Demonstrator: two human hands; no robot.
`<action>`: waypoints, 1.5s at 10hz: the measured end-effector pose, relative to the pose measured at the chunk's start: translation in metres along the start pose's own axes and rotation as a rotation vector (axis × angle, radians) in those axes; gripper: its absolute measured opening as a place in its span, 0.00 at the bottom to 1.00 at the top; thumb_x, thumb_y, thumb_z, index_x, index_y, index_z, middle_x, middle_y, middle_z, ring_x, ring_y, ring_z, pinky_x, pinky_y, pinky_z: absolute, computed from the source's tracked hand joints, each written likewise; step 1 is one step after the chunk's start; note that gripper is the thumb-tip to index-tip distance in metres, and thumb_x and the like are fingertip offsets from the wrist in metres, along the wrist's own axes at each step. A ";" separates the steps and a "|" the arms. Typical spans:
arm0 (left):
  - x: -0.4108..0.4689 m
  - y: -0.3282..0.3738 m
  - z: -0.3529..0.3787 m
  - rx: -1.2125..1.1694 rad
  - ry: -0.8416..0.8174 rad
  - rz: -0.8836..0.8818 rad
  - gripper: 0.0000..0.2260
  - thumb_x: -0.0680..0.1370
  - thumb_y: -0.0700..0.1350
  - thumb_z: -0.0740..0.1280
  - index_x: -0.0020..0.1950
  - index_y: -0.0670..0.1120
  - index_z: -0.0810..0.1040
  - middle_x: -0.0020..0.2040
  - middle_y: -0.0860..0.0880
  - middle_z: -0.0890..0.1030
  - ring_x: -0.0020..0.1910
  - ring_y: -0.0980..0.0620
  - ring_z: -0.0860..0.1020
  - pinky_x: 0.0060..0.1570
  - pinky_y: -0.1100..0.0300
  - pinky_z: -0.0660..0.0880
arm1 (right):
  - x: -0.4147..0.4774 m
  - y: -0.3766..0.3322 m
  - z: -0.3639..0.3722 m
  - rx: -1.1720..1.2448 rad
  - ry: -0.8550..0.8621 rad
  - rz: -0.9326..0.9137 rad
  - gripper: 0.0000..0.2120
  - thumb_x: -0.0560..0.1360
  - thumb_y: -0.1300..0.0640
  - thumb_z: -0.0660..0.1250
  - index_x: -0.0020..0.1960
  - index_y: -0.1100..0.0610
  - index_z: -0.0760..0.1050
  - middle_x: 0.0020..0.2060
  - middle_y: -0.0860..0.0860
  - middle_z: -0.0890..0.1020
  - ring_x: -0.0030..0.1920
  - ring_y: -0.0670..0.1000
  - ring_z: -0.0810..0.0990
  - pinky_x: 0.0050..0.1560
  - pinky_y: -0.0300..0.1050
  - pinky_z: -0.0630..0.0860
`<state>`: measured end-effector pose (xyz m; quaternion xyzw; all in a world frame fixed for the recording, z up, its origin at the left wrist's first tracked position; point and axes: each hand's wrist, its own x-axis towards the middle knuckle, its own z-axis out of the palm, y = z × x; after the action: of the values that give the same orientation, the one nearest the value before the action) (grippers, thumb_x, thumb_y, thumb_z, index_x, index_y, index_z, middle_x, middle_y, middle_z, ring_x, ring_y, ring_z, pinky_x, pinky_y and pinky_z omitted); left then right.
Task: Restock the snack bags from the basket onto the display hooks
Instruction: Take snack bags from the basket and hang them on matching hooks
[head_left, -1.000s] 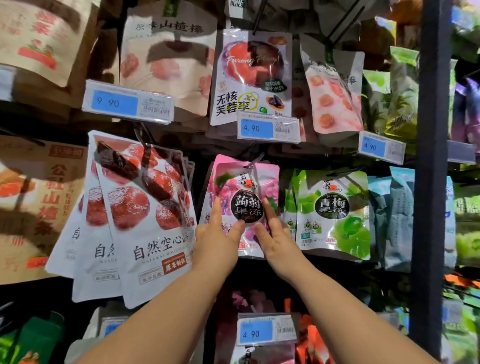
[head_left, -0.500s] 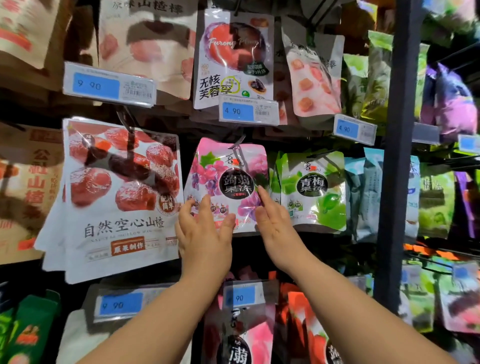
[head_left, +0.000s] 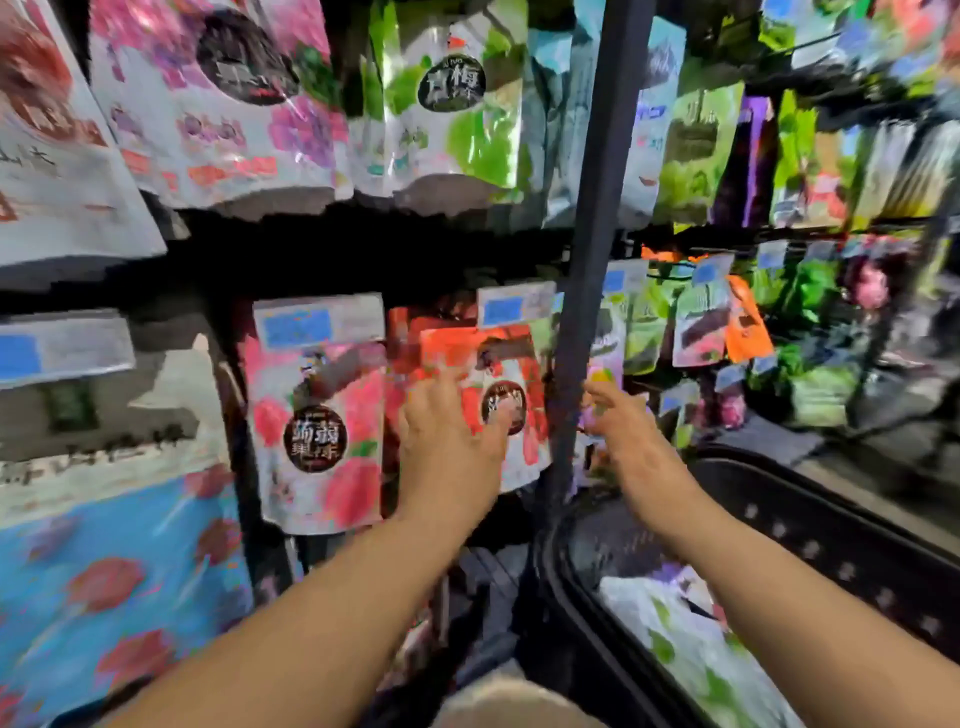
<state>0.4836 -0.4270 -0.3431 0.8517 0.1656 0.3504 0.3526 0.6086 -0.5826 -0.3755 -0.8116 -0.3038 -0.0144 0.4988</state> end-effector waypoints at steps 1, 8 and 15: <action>-0.032 -0.002 0.061 0.104 -0.332 0.026 0.31 0.76 0.65 0.59 0.70 0.45 0.70 0.66 0.43 0.70 0.69 0.41 0.65 0.67 0.53 0.59 | -0.047 0.034 -0.033 -0.207 0.070 0.051 0.19 0.80 0.45 0.53 0.67 0.51 0.70 0.65 0.54 0.72 0.66 0.52 0.70 0.66 0.34 0.63; -0.067 -0.025 0.137 0.350 -0.652 0.245 0.16 0.83 0.57 0.55 0.58 0.55 0.80 0.58 0.55 0.76 0.64 0.47 0.68 0.50 0.52 0.62 | -0.141 0.194 -0.045 -0.191 -0.450 0.318 0.18 0.70 0.57 0.78 0.58 0.49 0.80 0.56 0.46 0.79 0.60 0.49 0.77 0.64 0.40 0.71; -0.071 -0.021 0.134 0.341 -0.668 0.208 0.16 0.83 0.57 0.53 0.58 0.56 0.79 0.59 0.57 0.75 0.65 0.49 0.65 0.57 0.49 0.63 | -0.134 0.174 -0.052 0.041 -0.426 0.401 0.11 0.67 0.64 0.79 0.34 0.49 0.82 0.51 0.45 0.73 0.50 0.38 0.74 0.57 0.33 0.69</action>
<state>0.5290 -0.5147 -0.4597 0.9776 0.0103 0.0553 0.2028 0.6023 -0.7444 -0.5322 -0.8298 -0.2355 0.2613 0.4332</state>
